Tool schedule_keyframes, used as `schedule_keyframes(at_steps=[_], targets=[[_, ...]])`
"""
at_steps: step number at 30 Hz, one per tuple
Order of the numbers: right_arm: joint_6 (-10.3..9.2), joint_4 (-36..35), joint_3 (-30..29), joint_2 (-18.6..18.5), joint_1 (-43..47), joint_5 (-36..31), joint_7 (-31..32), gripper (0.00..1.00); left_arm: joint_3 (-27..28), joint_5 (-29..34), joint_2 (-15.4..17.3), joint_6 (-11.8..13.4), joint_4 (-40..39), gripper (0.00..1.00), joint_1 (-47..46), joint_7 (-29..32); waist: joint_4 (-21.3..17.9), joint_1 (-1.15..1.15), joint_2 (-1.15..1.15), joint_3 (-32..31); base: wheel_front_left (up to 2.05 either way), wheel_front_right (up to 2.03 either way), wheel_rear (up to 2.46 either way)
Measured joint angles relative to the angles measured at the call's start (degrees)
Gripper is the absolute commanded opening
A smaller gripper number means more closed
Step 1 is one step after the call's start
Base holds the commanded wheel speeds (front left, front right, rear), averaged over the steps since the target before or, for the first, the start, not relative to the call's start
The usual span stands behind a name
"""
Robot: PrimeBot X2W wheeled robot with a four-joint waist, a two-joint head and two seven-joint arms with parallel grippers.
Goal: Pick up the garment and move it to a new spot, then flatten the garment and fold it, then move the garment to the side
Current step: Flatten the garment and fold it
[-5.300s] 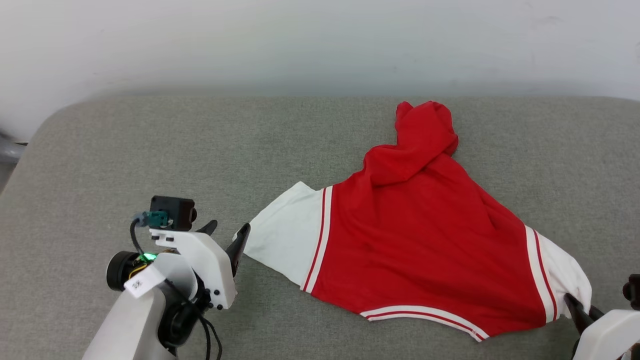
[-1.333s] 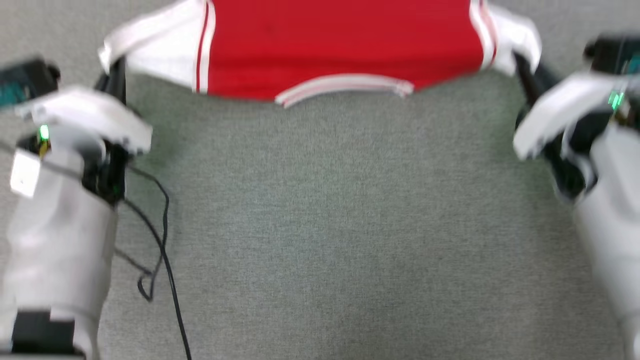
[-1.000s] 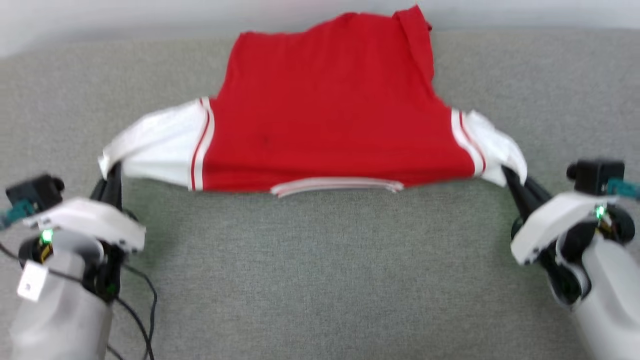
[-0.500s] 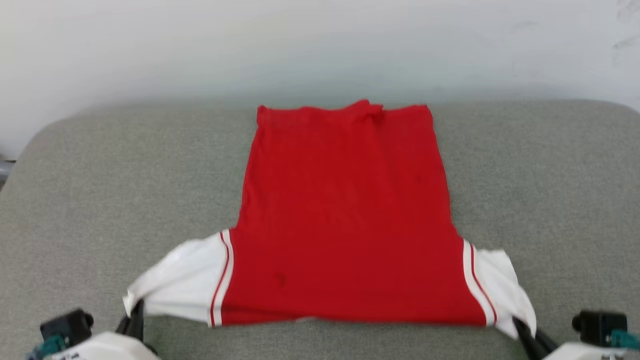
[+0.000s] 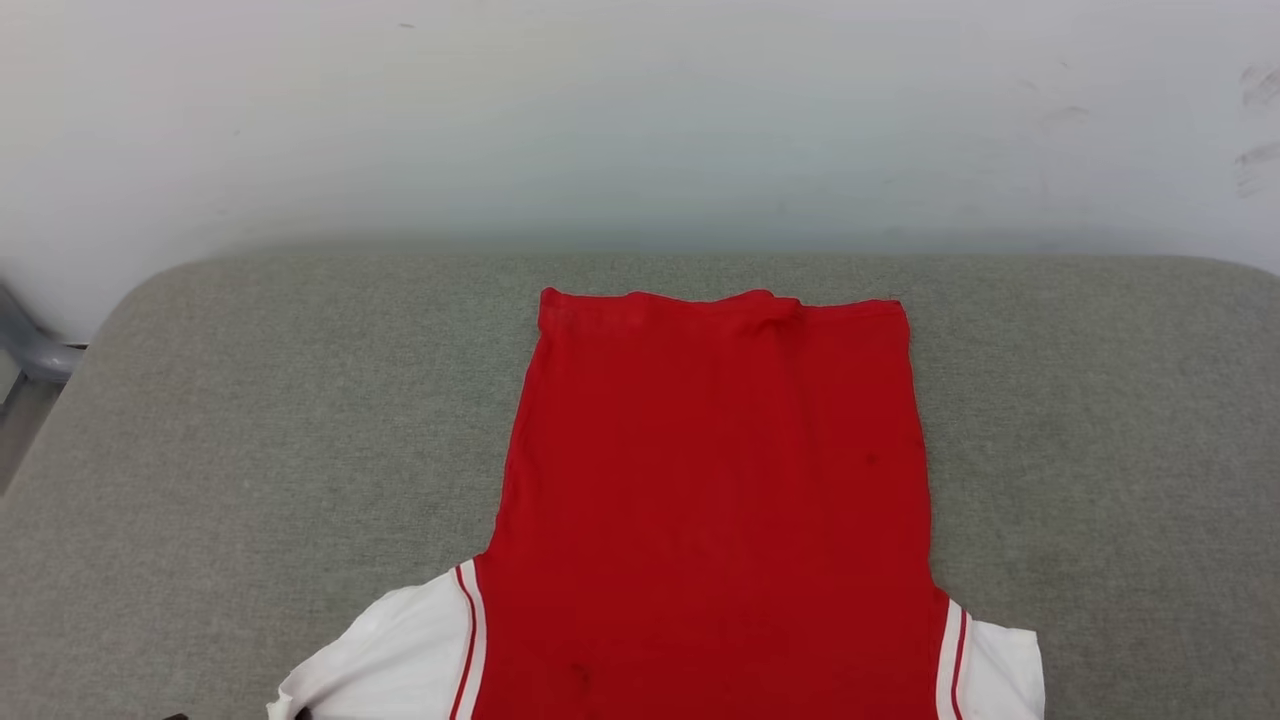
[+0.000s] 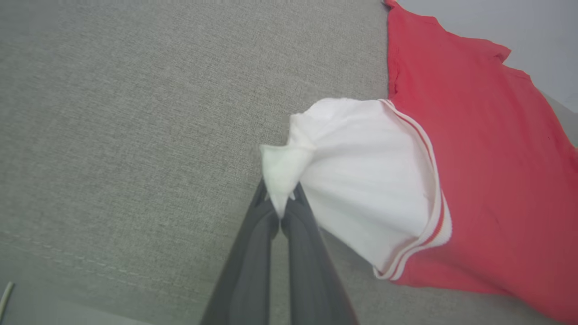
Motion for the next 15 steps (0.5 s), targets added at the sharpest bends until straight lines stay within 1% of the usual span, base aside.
schedule_keyframes(at_steps=[1,2,3,5,7,10,12,15], targets=[[-0.01,-0.1,0.1,0.0,-0.1,0.1,0.1,0.37,-0.3,0.3,0.1,0.1,-0.6,0.00,0.0,0.2,0.1,0.00,0.00,0.0,0.00,0.00,0.00],[-0.02,-0.4,0.2,0.0,-0.2,0.3,0.2,0.60,-0.7,0.5,0.1,0.2,-1.2,0.00,0.0,0.3,0.3,0.00,0.00,0.1,0.00,0.00,0.00],[-0.02,-0.8,0.5,0.0,-0.5,0.5,0.1,1.00,-0.9,0.8,0.1,0.4,-1.7,0.00,0.0,0.4,0.5,0.00,0.00,0.2,0.00,0.00,0.00],[-0.02,-1.7,0.5,0.0,-1.7,0.8,-0.2,1.00,-1.4,1.5,0.3,0.6,-2.6,0.00,-0.4,0.4,0.9,0.01,0.00,0.5,0.00,0.00,0.00],[-0.03,-3.1,0.0,-0.5,-3.6,0.9,-1.9,1.00,-1.8,1.9,0.3,0.7,-3.5,0.00,-1.1,0.4,1.3,0.00,0.00,1.2,0.00,0.00,0.00],[-0.04,-4.1,-2.3,-1.9,-8.0,0.8,-3.7,1.00,-2.5,3.0,0.2,1.0,-4.6,0.00,-3.1,0.3,1.8,0.01,0.00,2.8,0.00,0.00,0.00],[-0.04,-3.7,-4.2,-2.6,-11.8,1.1,-3.8,1.00,-2.8,3.5,0.0,1.0,-5.2,0.00,-4.8,0.0,2.3,0.02,0.00,4.0,0.00,0.00,0.00],[-0.04,-0.8,-6.8,-4.6,-19.3,1.8,-3.0,1.00,-3.5,4.4,-0.4,0.8,-6.1,0.00,-7.3,-0.5,3.0,0.02,0.00,6.3,0.00,0.00,0.00]])
